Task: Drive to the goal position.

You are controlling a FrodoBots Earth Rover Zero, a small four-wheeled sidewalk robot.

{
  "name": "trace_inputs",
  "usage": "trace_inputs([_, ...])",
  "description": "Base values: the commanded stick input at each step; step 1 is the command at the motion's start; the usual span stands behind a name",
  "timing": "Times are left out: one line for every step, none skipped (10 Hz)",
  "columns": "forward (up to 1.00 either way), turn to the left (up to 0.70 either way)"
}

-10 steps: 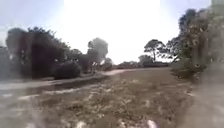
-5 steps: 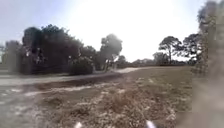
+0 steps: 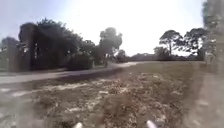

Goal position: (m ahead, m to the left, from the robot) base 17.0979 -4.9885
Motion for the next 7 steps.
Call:
trace_inputs([1.00,0.00])
trace_inputs([1.00,0.00])
trace_inputs([1.00,0.00])
trace_inputs([1.00,0.00])
trace_inputs([1.00,0.02])
trace_inputs([1.00,0.02])
trace_inputs([1.00,0.03])
